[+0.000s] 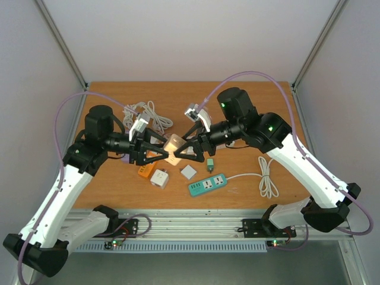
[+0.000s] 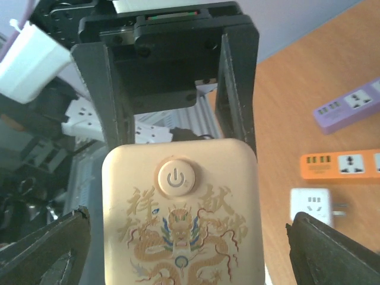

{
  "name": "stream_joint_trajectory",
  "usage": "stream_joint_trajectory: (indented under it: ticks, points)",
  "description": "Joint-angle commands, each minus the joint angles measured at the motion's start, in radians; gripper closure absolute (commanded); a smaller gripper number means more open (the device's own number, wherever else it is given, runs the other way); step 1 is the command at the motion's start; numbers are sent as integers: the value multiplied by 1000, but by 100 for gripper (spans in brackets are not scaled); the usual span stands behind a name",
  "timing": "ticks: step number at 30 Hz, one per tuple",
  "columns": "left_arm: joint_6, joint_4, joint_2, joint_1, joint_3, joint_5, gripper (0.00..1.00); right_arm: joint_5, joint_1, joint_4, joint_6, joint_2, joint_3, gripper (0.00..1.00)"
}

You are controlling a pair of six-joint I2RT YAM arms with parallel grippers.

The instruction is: Insert the plug

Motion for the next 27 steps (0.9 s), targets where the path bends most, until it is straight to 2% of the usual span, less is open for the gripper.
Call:
stream_joint_trajectory:
  ticks: [1,4,11,14,17,20,22,27]
  points:
    - [60,18,-31,-1,-3,64,56,-103,2,-47,-5,14,29,11]
    - [110,0,-42,-1,-13,81,57,-135,3,-49,16,42,34,16]
    - [122,1,-54,-1,-35,61,57,-155,5,-73,24,93,34,22]
    - [121,-7,-52,-1,-33,42,56,-167,4,-96,11,111,44,29]
    - [119,-9,-52,-1,-32,24,53,-157,5,-110,3,122,45,42]
    - [104,-12,-52,-1,-30,-18,46,-98,5,-110,10,126,47,59]
    - [95,-17,-56,-1,-31,-63,36,-19,5,-79,34,117,34,64]
    - [81,21,-120,-1,-59,-448,2,299,5,-22,109,90,-13,68]
